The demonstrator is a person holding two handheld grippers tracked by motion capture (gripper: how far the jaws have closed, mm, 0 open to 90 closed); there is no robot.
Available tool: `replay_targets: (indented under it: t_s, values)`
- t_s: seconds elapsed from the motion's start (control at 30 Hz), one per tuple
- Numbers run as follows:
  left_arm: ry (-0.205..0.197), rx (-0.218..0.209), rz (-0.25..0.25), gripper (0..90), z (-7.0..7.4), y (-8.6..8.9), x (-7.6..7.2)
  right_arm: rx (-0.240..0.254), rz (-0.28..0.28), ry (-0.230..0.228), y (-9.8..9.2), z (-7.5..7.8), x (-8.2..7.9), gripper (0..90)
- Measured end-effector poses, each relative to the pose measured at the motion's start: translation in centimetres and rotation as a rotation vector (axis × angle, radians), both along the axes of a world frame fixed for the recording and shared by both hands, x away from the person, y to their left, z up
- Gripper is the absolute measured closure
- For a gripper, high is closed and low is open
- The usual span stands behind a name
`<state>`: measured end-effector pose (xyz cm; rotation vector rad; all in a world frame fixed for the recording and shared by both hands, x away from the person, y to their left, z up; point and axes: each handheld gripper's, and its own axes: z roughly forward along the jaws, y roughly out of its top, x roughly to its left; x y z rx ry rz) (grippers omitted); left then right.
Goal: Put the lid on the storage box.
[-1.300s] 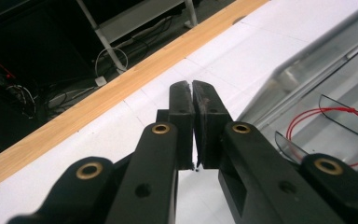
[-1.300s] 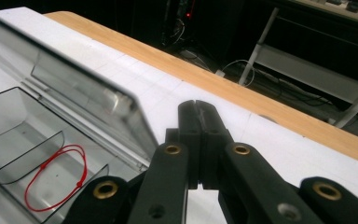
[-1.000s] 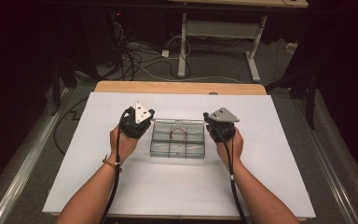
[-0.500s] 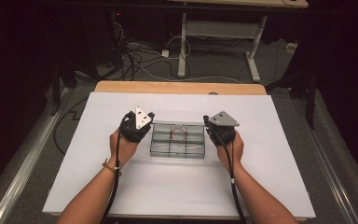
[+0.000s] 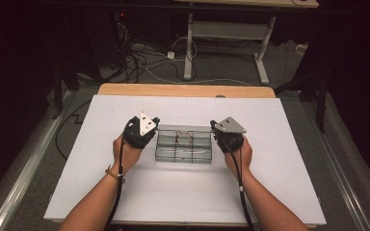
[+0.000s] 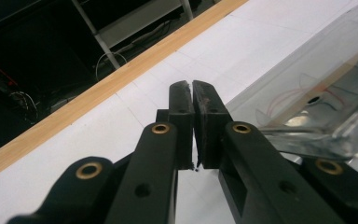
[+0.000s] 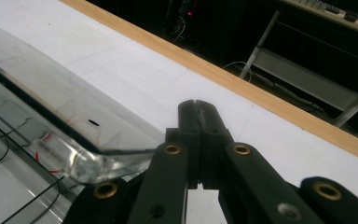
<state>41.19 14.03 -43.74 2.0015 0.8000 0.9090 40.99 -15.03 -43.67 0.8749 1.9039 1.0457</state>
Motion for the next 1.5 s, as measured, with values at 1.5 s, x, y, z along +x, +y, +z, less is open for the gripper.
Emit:
replay_targets:
  t_s: [1.5]
  values:
    - [-0.022,0.049,-0.007,84.6,-0.79,0.18,-0.83,0.022,0.032,0.020,-0.66,-0.68,-0.64,90.0]
